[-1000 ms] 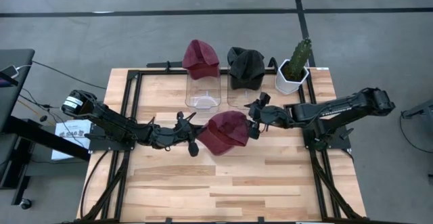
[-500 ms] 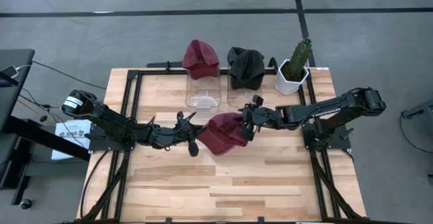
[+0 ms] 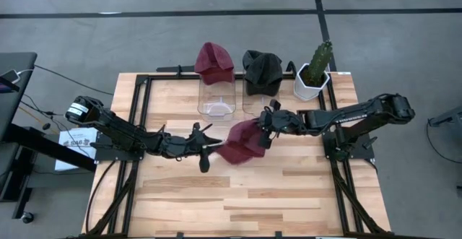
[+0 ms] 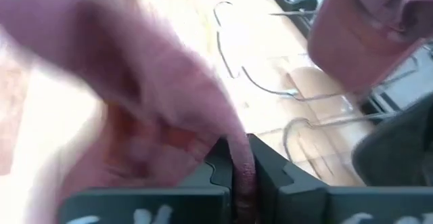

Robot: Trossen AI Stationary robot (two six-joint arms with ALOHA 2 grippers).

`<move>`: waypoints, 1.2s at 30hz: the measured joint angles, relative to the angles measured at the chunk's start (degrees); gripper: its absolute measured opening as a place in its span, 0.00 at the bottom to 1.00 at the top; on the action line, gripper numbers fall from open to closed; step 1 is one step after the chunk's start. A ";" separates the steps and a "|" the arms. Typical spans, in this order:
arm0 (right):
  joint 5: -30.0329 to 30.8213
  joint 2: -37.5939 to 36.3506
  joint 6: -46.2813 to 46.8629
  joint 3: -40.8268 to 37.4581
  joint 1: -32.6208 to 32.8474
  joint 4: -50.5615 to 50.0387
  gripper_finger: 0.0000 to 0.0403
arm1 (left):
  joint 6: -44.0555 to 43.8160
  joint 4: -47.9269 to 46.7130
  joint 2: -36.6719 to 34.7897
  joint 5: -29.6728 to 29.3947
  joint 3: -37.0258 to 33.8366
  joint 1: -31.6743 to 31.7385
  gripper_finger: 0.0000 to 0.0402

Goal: Pick & Place hat
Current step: Put the red cap into the left transparent bin

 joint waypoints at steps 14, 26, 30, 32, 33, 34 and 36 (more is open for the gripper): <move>-2.28 0.33 -1.01 3.21 2.98 -0.47 0.01 | -2.38 0.43 0.00 -0.80 0.00 0.33 0.43; -4.54 0.33 -4.64 18.28 3.88 -14.46 0.01 | -6.42 -8.65 -8.84 -0.35 0.00 -4.76 0.36; -6.82 0.33 -6.46 23.77 3.27 -17.72 0.01 | -6.26 -10.90 -11.27 -0.29 0.00 -8.69 0.34; -7.15 0.35 -7.51 26.53 2.71 -19.77 0.01 | -5.64 -11.03 -11.76 -0.32 0.00 -10.39 0.34; -7.17 0.35 -7.86 27.89 2.35 -20.62 0.01 | -5.09 -11.02 -11.94 -0.34 0.00 -11.08 0.33; -7.43 0.35 -8.36 29.18 1.91 -21.25 0.01 | -4.82 -11.00 -12.02 -0.34 0.00 -11.74 0.33; -9.16 0.57 -9.15 31.19 0.65 -21.45 0.01 | -4.61 -11.00 -12.02 -0.30 0.00 -12.68 0.33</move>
